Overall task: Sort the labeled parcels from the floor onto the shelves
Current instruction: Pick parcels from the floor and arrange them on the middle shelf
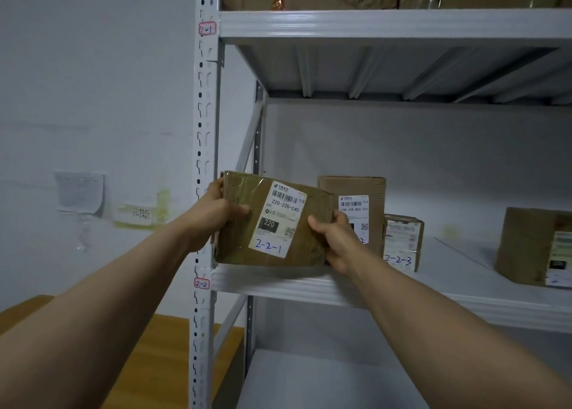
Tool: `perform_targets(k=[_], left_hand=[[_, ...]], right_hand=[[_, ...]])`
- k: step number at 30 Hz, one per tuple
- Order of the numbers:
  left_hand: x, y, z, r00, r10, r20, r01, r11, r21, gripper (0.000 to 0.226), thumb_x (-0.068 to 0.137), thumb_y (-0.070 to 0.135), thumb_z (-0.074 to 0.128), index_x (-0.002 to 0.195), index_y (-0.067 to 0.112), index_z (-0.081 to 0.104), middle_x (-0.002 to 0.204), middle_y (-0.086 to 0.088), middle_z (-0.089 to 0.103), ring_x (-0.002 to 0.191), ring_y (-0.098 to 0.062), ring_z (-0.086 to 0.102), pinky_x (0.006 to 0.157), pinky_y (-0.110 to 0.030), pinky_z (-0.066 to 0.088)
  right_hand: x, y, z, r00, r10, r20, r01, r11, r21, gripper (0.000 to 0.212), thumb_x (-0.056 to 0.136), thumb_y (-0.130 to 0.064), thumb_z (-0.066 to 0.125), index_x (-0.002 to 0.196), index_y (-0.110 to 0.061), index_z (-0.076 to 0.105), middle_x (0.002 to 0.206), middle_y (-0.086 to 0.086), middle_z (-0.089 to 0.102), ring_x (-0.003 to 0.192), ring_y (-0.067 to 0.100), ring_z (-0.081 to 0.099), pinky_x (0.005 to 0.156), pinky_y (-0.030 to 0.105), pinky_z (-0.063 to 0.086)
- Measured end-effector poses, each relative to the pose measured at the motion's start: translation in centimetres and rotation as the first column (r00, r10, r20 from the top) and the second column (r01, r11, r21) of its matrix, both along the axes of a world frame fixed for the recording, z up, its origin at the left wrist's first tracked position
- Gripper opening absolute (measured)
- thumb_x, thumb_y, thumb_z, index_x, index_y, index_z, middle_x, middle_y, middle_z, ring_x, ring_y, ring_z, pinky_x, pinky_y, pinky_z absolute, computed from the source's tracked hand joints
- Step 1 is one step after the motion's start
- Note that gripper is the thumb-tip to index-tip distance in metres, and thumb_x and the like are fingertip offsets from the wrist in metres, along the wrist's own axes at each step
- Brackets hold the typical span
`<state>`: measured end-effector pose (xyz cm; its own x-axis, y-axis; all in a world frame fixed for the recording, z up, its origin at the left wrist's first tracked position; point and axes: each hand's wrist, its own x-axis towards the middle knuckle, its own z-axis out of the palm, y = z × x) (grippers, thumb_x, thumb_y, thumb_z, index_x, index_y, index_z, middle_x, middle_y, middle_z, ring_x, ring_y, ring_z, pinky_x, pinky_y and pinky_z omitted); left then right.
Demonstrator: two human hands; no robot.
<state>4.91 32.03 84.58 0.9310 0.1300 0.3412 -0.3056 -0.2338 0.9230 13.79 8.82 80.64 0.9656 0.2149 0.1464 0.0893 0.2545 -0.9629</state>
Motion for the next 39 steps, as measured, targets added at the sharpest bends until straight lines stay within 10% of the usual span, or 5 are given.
perform_targets(k=[7,14,20,26,39], left_hand=[[1.8,-0.7,-0.2,0.997,-0.009,-0.076,0.020,0.989,0.144,0.063,0.086,-0.001,0.066,0.138,0.024,0.040,0.119,-0.007,0.062,0.114,-0.030,0.060,0.099,-0.049,0.049],[4.7,0.1,-0.9,0.983,0.164,-0.080,-0.136,0.951,0.279,0.111,0.081,-0.009,0.067,0.155,0.031,-0.004,0.117,-0.004,0.049,0.110,-0.028,0.051,0.094,-0.047,0.049],[6.8,-0.2,-1.1,0.874,0.436,0.214,-0.443,0.534,0.720,0.057,0.081,0.004,0.062,0.133,0.013,0.039,0.140,-0.019,0.035,0.118,-0.042,0.051,0.096,-0.051,0.050],[9.0,-1.6,-2.7,0.867,0.219,0.447,-0.485,0.168,0.858,0.094,0.071,0.021,0.075,0.149,0.016,0.023,0.154,-0.013,0.026,0.146,-0.035,0.016,0.120,-0.051,0.011],[12.8,-3.4,-4.0,0.851,0.243,0.465,-0.514,0.207,0.832,0.091,0.072,0.031,0.073,0.146,0.017,0.021,0.145,-0.011,0.031,0.142,-0.034,0.021,0.116,-0.061,0.015]], right_hand=[[1.2,-1.3,-1.0,0.998,-0.062,-0.004,0.062,0.996,-0.062,0.061,0.091,-0.008,0.070,0.140,-0.023,0.037,0.113,0.005,0.067,0.095,0.025,0.068,0.060,0.039,0.058],[2.3,-2.3,-1.3,0.984,-0.163,0.076,0.172,0.974,-0.144,0.050,0.089,-0.002,0.071,0.128,-0.024,0.050,0.116,0.003,0.067,0.101,0.023,0.067,0.078,0.042,0.059],[2.8,-1.0,-1.9,0.961,-0.214,0.176,0.252,0.940,-0.229,0.032,0.084,-0.010,0.079,0.102,-0.025,0.055,0.108,-0.001,0.070,0.091,0.016,0.068,0.067,0.032,0.055],[3.9,0.2,-2.1,0.886,-0.323,0.332,0.448,0.780,-0.436,0.026,0.083,-0.029,0.081,0.087,-0.024,0.055,0.097,0.001,0.069,0.087,0.022,0.069,0.078,0.043,0.062],[6.4,1.4,-2.5,0.770,-0.394,0.501,0.633,0.571,-0.523,0.016,0.087,-0.023,0.076,0.083,-0.020,0.061,0.089,0.001,0.071,0.086,0.021,0.067,0.077,0.032,0.052]])
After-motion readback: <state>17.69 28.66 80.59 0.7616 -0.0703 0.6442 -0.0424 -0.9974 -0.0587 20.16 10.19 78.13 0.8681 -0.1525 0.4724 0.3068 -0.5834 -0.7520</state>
